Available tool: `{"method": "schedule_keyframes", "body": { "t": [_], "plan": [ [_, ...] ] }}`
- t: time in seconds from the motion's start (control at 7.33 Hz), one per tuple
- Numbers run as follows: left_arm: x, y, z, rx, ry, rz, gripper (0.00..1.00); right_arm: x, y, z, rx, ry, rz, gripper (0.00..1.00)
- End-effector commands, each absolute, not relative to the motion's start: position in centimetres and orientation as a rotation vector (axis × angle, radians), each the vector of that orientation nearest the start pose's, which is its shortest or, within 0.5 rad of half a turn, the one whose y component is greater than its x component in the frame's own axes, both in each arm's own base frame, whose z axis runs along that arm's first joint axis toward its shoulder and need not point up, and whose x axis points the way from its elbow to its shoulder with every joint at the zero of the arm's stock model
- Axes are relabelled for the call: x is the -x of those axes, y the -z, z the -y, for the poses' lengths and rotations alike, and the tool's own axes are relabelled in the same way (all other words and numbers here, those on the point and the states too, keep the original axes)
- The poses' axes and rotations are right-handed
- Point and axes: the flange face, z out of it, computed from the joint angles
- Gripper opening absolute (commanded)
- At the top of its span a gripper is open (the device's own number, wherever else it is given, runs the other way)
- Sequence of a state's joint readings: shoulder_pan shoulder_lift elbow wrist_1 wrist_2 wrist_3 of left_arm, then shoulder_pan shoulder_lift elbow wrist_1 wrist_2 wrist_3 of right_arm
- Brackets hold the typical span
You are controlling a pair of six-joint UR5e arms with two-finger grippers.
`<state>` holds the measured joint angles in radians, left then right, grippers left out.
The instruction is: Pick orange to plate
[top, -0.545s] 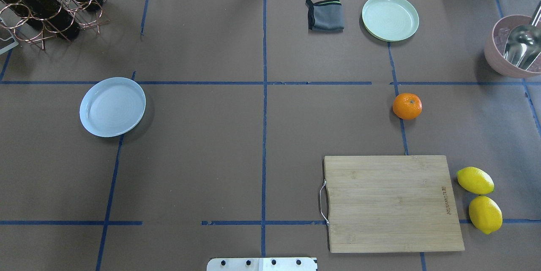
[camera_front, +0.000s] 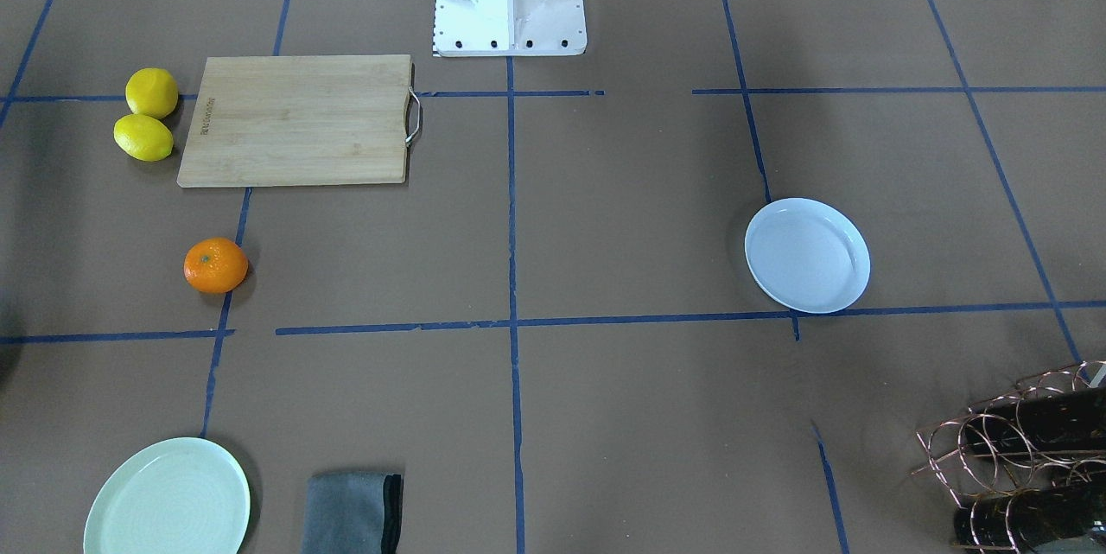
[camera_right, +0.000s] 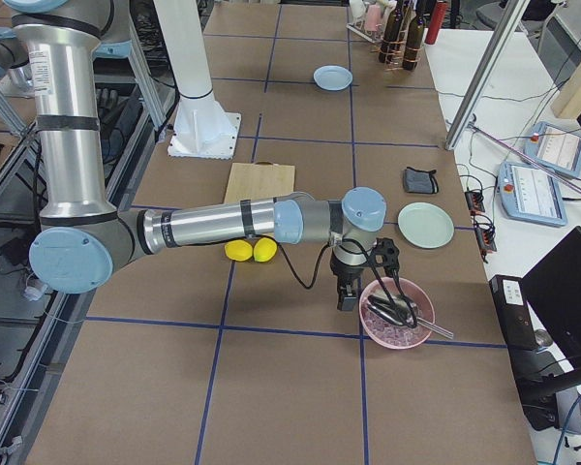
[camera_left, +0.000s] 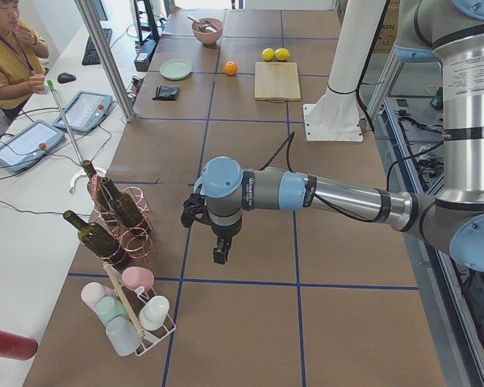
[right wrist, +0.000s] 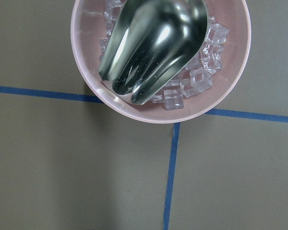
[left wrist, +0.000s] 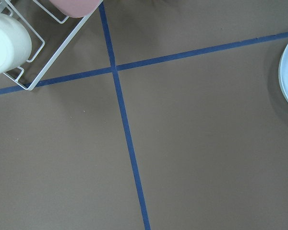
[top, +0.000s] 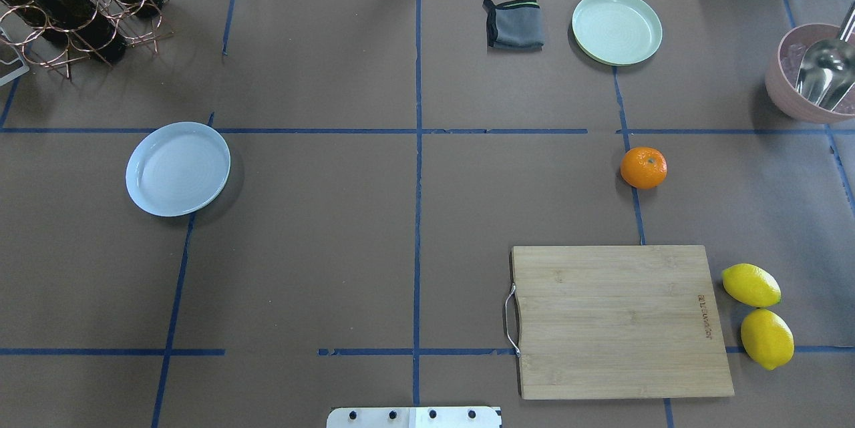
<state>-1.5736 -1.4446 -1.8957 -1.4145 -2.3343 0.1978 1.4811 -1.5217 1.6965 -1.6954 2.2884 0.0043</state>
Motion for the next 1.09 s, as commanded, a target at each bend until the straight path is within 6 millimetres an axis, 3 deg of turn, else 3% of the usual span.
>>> {"method": "schedule_keyframes", "body": {
  "t": [0.0,0.27,0.41,0.55,0.68,0.82,0.95],
  "plan": [
    [7.4,-57.6,43.9,-0.124,-0.236,-0.636,1.00,-1.4,-58.6,51.5,-0.021,0.115,0.728,1.00],
    [6.0,-58.7,44.0,-0.111,-0.224,-0.826,1.00,0.6,-57.9,51.6,-0.011,0.148,0.785,1.00],
    [5.7,-59.2,44.3,-0.134,-0.235,-0.837,1.00,2.2,-57.6,51.8,-0.007,0.180,0.783,1.00],
    [5.5,-59.3,44.6,-0.215,-0.277,-0.836,1.00,2.5,-57.0,52.1,-0.053,0.200,0.789,1.00],
    [3.9,-58.6,45.0,-0.244,-0.292,-0.882,1.00,2.6,-57.1,52.0,-0.112,0.227,0.795,1.00],
    [-0.7,-57.9,46.5,-0.244,-0.343,-0.919,1.00,2.6,-57.1,51.9,-0.125,0.235,0.800,1.00],
    [-5.7,-58.0,46.7,-0.214,-0.354,-0.943,1.00,3.0,-57.5,51.7,-0.111,0.233,0.802,1.00]
  ]
}}
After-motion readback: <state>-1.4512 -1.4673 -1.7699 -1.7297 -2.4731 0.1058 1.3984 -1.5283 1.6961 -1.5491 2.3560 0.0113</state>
